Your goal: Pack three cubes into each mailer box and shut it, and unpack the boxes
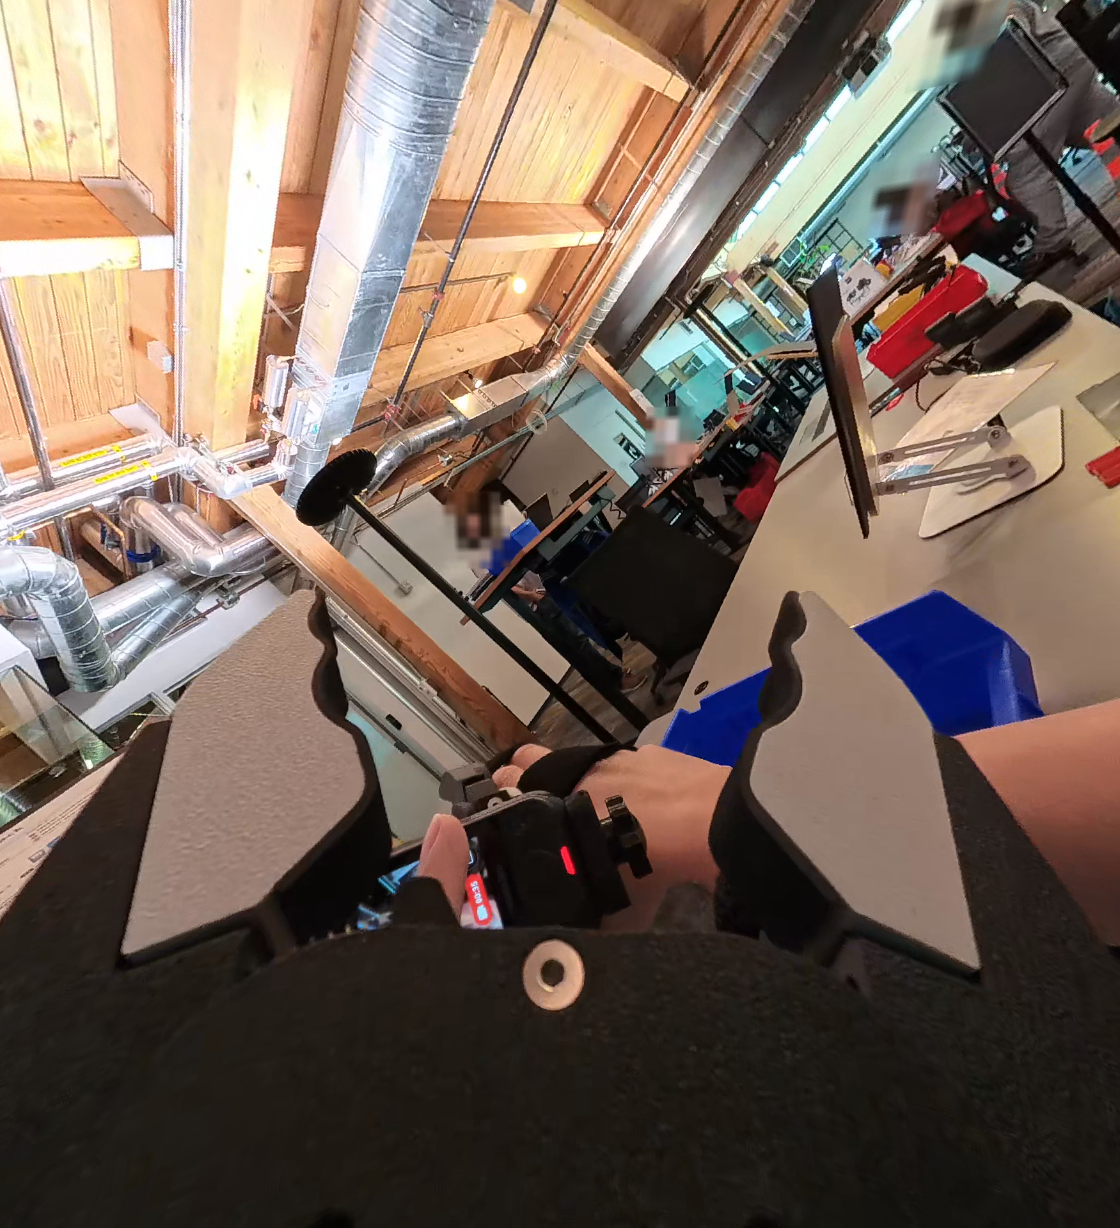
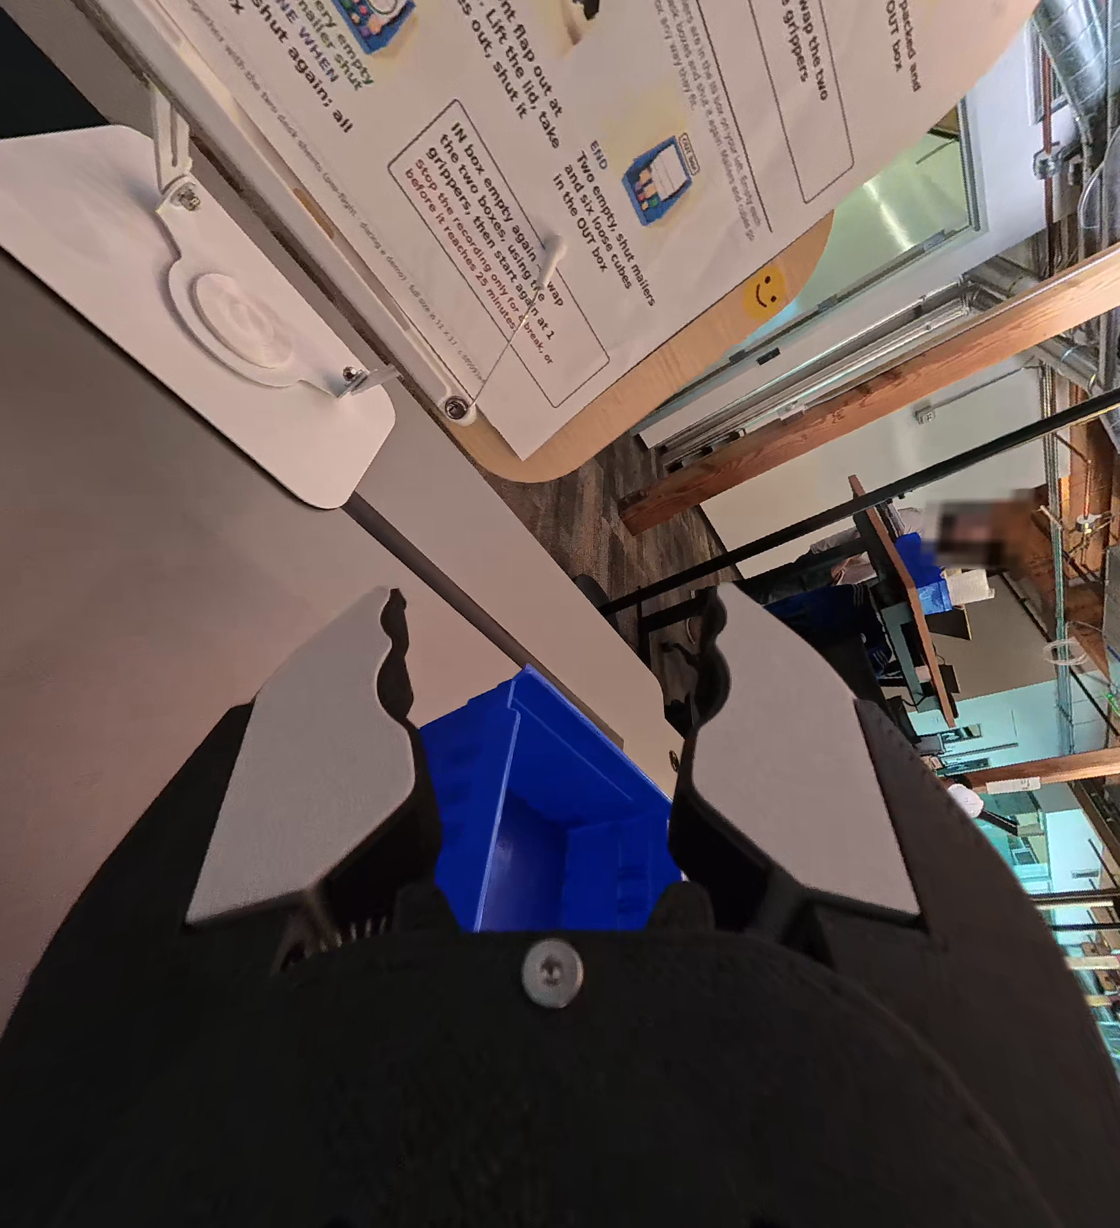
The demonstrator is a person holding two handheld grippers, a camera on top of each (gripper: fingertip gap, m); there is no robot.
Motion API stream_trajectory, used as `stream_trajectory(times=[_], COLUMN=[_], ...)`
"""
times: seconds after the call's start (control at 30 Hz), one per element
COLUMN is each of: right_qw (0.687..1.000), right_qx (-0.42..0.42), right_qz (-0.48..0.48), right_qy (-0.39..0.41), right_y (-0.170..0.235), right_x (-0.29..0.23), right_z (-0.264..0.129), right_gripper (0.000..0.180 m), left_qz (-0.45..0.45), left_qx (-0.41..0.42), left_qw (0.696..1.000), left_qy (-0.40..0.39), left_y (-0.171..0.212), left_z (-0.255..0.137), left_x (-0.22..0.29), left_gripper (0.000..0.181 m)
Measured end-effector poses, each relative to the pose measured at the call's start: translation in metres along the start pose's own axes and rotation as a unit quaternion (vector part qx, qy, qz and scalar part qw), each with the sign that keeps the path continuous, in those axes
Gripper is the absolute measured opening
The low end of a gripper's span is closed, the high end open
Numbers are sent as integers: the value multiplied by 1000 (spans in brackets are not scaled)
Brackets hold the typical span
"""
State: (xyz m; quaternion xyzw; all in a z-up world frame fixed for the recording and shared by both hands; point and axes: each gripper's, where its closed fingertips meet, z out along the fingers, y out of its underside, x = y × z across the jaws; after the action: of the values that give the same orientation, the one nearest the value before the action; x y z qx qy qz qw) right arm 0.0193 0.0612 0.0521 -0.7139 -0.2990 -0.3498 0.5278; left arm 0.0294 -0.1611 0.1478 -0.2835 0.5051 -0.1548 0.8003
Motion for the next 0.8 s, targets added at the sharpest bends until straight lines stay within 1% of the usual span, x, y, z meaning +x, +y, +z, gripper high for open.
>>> stream_trajectory(times=[0.27,0.4,0.5,0.7,0.8], right_qw=[1000,1000,999,998,995], right_qx=[7,14,16,15,15], right_qz=[3,11,15,30,59], right_qy=[-15,-22,-27,-50,-77], right_y=[-4,-6,-6,-1,8], right_x=[-5,-5,-5,-9,-8], right_z=[-5,-6,-6,3,14], right_gripper=[86,86,86,86,86], left_qz=[8,16,-3,-18,-25], left_qx=[-35,-3,12,13,-15], left_qw=[999,1000,1000,999,996], left_qy=[9,-5,-7,-31,-81], left_y=[19,0,-14,-22,-13], left_z=[5,0,-5,-17,-30], left_x=[5,-1,-8,-33,-70], left_gripper=[121,120,121,122,120])
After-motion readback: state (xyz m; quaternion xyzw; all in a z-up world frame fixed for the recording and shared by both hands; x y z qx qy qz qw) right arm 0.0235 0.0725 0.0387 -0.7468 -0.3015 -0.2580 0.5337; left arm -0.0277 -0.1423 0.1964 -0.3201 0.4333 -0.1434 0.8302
